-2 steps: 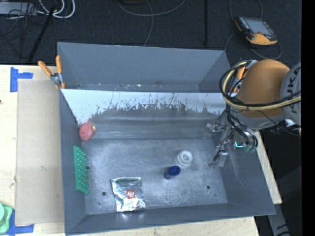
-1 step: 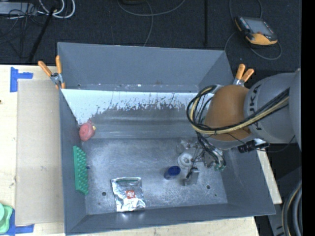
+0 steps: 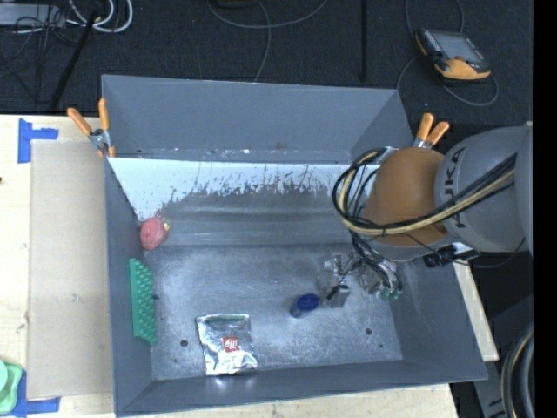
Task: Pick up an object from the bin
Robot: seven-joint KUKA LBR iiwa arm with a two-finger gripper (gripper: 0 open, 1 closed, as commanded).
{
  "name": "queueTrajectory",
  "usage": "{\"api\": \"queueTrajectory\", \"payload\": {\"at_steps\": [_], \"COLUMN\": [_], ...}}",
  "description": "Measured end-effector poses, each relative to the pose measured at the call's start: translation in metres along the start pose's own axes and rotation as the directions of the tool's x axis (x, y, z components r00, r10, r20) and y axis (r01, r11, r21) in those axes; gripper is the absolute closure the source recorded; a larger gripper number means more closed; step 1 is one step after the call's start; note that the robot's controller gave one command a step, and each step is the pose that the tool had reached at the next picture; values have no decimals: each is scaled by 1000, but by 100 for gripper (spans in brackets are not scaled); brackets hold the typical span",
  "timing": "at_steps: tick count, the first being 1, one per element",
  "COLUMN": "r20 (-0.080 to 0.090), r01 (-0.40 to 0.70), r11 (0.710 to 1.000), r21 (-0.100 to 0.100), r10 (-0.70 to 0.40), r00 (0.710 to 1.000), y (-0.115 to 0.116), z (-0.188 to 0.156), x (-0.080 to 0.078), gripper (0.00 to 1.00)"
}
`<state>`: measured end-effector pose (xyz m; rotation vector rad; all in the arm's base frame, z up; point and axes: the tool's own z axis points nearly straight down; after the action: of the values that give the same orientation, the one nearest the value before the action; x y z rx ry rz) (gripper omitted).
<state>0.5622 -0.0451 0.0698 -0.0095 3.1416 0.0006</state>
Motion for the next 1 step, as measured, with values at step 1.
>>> {"api": "queueTrajectory", "payload": {"at_steps": [1], "r20": [-1], "r01": [1], "r11": [1000], "r21": [1], "r10": [-1], "r00": [1000], "y": [0], "z": [0], "x": [0], "gripper": [0]}}
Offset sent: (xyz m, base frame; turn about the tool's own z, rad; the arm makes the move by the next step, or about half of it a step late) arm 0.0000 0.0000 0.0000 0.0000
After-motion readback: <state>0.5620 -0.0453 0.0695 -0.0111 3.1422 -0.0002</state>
